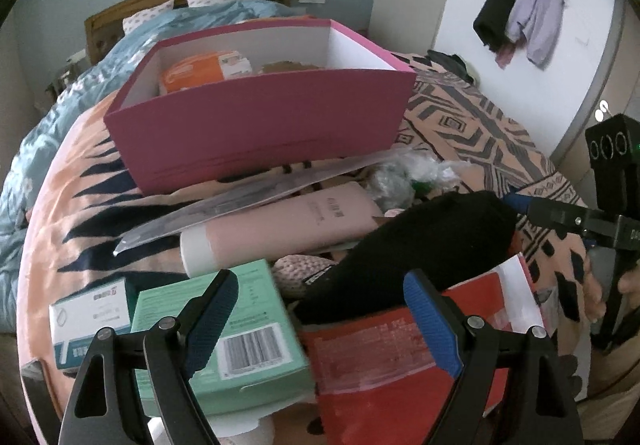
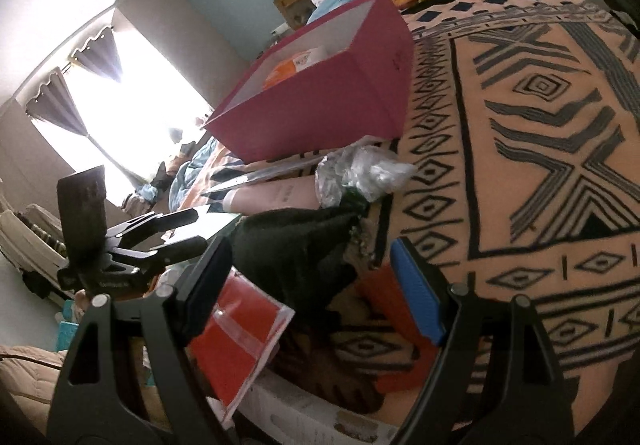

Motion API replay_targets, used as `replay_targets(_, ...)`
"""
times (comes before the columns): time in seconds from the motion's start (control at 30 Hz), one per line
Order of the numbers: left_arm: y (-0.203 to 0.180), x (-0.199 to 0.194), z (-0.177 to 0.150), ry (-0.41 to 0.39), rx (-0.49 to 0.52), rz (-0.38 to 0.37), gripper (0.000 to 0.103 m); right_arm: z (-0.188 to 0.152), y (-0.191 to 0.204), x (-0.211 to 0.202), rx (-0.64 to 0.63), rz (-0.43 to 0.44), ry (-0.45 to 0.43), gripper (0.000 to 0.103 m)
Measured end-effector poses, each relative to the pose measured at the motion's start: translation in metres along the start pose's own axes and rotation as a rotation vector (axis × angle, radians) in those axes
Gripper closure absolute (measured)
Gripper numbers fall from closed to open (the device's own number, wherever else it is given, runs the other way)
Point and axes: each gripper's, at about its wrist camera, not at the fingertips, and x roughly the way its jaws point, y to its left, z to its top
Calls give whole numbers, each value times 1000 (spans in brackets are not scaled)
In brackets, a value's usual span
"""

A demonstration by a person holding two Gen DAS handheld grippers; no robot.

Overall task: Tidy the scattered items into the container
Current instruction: 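Withdraw the right tool from the box back toward the pile, then close the right gripper on the black fabric pouch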

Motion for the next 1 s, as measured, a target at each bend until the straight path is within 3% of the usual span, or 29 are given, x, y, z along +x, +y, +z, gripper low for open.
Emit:
replay_targets(0.23,-2,12,1,47,7,37,16,-6,-5,11,8,12,26,21)
replay_targets(0.53,-9,20,1,89,41,21,16,-8,0,9,-17,24,-10,20)
replay_targets(1.0,-20,24,-1,104,99,15,16,-11,19,19,-92,29,3,20)
